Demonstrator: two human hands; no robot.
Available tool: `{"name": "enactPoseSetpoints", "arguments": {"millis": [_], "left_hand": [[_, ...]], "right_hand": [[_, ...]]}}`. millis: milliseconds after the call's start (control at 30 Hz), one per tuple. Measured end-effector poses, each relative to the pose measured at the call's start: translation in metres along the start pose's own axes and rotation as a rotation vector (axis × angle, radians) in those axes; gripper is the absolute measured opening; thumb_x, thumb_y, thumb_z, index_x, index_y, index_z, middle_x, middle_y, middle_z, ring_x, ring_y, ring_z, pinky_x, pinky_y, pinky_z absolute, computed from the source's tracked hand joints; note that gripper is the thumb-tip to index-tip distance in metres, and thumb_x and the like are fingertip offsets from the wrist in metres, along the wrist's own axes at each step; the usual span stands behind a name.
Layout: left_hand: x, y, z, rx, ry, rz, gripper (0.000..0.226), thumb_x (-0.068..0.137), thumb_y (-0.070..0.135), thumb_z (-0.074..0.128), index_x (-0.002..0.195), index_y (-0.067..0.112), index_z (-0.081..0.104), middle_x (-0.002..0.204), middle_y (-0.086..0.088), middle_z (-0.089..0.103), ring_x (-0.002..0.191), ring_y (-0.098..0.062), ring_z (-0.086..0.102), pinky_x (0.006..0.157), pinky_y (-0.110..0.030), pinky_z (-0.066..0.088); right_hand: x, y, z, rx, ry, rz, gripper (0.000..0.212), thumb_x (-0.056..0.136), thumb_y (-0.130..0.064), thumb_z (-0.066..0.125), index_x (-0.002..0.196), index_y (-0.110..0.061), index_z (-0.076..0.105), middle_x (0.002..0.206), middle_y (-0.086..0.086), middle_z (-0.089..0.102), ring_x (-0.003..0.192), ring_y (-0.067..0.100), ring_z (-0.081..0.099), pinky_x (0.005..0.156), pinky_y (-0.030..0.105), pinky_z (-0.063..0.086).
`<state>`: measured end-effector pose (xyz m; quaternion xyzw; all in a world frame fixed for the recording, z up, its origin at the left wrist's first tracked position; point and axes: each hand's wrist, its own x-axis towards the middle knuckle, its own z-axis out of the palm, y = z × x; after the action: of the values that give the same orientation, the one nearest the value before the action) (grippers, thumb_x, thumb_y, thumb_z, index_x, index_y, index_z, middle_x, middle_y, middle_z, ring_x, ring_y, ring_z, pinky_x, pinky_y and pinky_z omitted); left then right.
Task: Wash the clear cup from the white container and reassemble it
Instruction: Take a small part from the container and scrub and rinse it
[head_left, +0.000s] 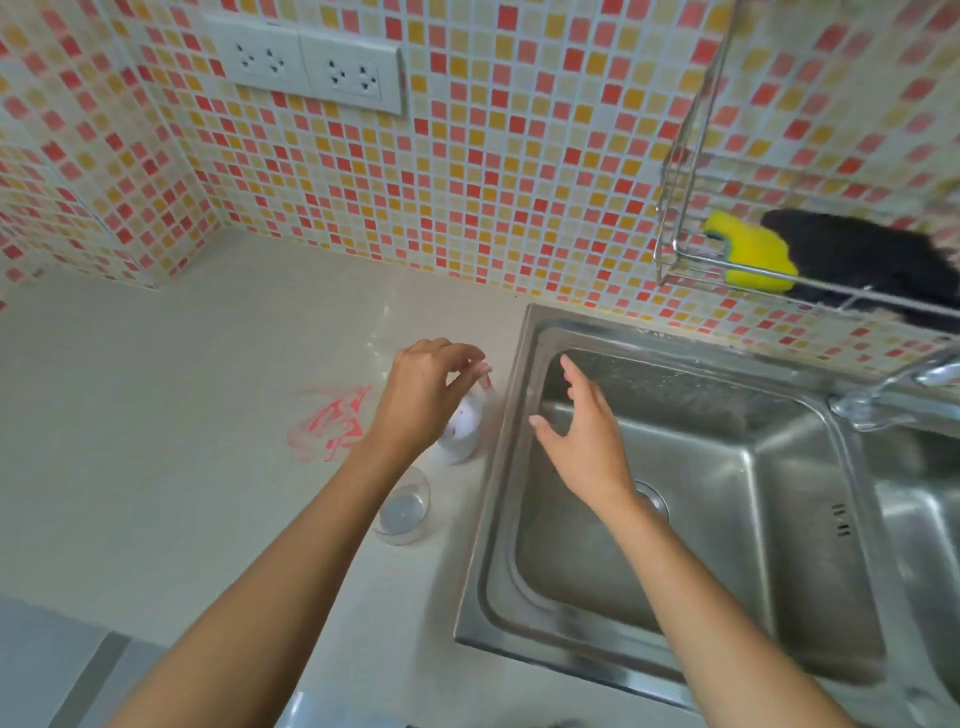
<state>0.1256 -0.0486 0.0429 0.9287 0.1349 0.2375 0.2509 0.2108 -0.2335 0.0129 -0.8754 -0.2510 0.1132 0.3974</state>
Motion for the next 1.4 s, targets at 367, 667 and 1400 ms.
{"name": "enactPoseSetpoints", "arguments": {"millis": [367, 667, 1400], "left_hand": [[0.046, 0.100, 0.062, -0.281, -0.175, -0.017, 0.015, 0.091, 0.022, 0.066, 0.103, 0.016, 0.072, 0.092, 0.002, 0.073, 0.080, -0.010, 0.064, 0.073, -0.022, 0.049], [0.050, 0.132, 0.082, -0.365, -0.154, -0.080, 0.015, 0.087, 0.024, 0.070, 0.101, 0.019, 0.073, 0.088, 0.013, 0.069, 0.078, 0.010, 0.059, 0.067, -0.001, 0.041], [0.026, 0.251, 0.151, -0.898, -0.015, -0.373, 0.014, 0.088, 0.020, 0.068, 0.090, 0.007, 0.072, 0.076, 0.003, 0.074, 0.075, -0.007, 0.068, 0.074, -0.020, 0.050]], "right_hand": [[0.074, -0.038, -0.193, -0.144, 0.651, -0.255, 0.034, 0.089, -0.012, 0.055, 0.123, -0.017, 0.060, 0.122, 0.004, 0.058, 0.113, 0.022, 0.056, 0.095, 0.037, 0.048], [0.129, -0.035, -0.212, -0.377, 0.201, 0.134, 0.024, 0.088, -0.013, 0.062, 0.110, -0.012, 0.068, 0.123, 0.008, 0.064, 0.107, 0.027, 0.062, 0.082, 0.036, 0.054], [-0.024, 0.092, -0.208, -0.009, 0.488, -0.235, 0.030, 0.088, -0.006, 0.065, 0.116, -0.015, 0.070, 0.097, -0.001, 0.057, 0.090, 0.013, 0.054, 0.084, 0.002, 0.029]]}}
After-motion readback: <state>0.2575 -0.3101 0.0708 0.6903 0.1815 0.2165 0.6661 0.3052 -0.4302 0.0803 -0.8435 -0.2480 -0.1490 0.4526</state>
